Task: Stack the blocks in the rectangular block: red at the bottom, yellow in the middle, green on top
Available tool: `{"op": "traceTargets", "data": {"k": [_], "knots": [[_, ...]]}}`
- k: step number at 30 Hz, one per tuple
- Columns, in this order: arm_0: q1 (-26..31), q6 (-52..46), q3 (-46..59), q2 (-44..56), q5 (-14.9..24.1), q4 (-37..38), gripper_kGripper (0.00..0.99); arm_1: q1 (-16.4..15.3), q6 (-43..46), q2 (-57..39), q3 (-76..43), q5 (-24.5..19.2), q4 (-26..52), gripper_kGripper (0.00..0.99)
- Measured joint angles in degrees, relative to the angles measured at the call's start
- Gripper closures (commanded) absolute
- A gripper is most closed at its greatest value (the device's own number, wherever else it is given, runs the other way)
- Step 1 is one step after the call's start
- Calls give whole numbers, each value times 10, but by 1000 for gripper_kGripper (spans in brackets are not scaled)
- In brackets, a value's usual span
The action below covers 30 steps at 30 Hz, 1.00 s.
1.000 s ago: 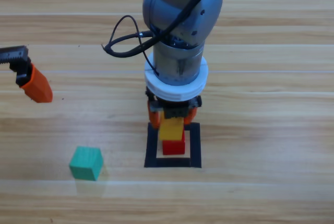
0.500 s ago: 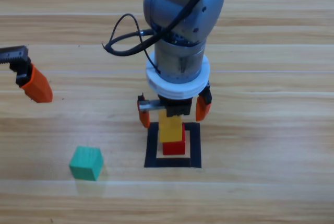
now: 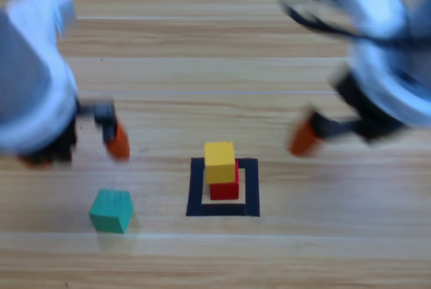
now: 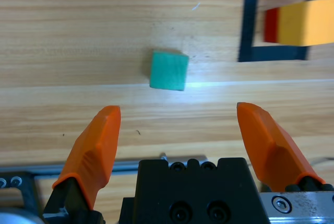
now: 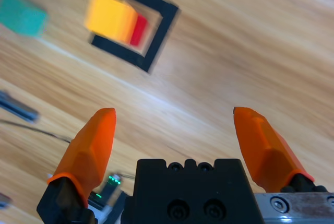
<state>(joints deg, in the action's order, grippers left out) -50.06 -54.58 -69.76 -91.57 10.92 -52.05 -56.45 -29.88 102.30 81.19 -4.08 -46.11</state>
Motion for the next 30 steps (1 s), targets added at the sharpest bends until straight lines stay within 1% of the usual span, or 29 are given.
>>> {"op": "traceTargets", "data": {"k": [1,3,4,5,6,7,9,12,14,19,26,30], "knots": [[1,2,26,-12,-4,23,45,18,20,-27,-62,14,34,0],[4,5,54,-28,-7,51,45,48,55,-48,-113,35,71,0],[4,6,58,-33,-7,55,45,55,62,-52,-122,42,83,0],[6,8,64,-43,-7,63,47,72,83,-63,-144,64,114,0],[7,9,66,-53,-7,70,47,83,90,-70,-161,77,139,0],[8,10,65,-61,-7,72,47,88,93,-74,-170,84,148,0],[9,15,70,-83,-7,83,47,98,108,-77,-201,88,175,0],[9,19,81,-98,-7,102,47,106,123,-84,-243,92,206,0],[10,22,87,-107,-7,106,47,108,143,-113,-285,97,247,0],[10,32,90,-132,-7,134,47,108,168,-180,-297,116,271,0],[11,43,91,-154,-7,156,50,109,198,-184,-298,142,272,1],[15,54,95,-164,-7,170,60,109,212,-184,-298,142,272,1]]}}
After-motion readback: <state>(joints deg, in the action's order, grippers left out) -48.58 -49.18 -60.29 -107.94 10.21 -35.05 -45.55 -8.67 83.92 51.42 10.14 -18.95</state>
